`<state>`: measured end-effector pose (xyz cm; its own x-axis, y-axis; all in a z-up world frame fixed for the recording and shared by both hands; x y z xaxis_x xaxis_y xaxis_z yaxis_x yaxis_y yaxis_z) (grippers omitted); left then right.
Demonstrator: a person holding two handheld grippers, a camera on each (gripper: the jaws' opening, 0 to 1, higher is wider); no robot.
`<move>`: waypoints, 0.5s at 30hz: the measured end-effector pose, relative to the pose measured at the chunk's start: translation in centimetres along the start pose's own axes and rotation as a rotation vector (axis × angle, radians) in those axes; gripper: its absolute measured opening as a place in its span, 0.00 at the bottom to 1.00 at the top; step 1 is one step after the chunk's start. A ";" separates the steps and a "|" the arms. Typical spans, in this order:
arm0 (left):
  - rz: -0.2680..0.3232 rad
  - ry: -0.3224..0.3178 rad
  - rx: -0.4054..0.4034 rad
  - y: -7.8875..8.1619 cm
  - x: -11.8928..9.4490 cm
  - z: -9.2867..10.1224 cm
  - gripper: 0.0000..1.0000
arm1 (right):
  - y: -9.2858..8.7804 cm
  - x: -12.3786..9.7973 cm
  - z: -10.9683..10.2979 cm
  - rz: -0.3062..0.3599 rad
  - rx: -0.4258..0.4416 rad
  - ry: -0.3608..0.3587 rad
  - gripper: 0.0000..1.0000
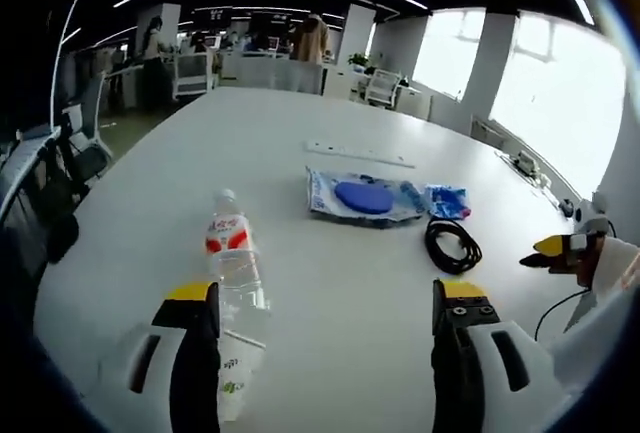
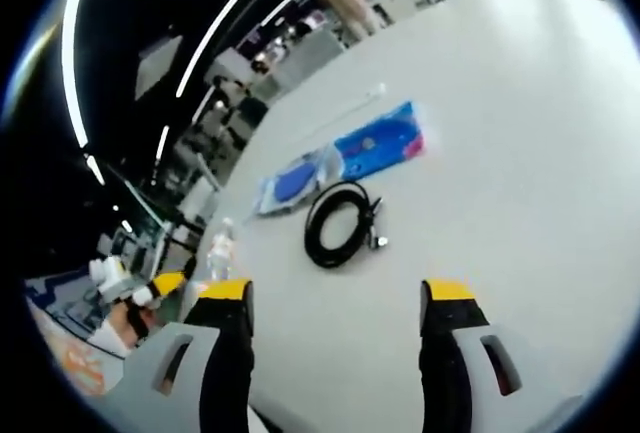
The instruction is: Arrange the tabletop items into an orderly group along one side of the table until the central work area is clear of visible clutter.
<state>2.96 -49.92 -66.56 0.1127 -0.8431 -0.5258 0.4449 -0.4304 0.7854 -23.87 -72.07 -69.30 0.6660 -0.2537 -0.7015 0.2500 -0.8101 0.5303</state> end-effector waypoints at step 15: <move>-0.139 0.134 0.072 -3.4 -3.0 -3.4 0.87 | -0.7 0.2 -0.7 -0.027 0.003 0.015 0.63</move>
<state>4.10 -44.84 -68.75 0.1738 -0.7258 -0.6656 0.3999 -0.5657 0.7212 -23.40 -71.14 -69.51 0.6693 -0.2241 -0.7084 0.2657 -0.8182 0.5098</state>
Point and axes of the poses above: the point that each gripper's makers call its tool centre point, and the gripper's own axes: x roughly forward along the fingers, z roughly to its right, y roughly out of its top, the point moved 1 cm from there along -x, roughly backward along the fingers, and after that the axes turned 14 degrees about -y, right-handed, at the moved point
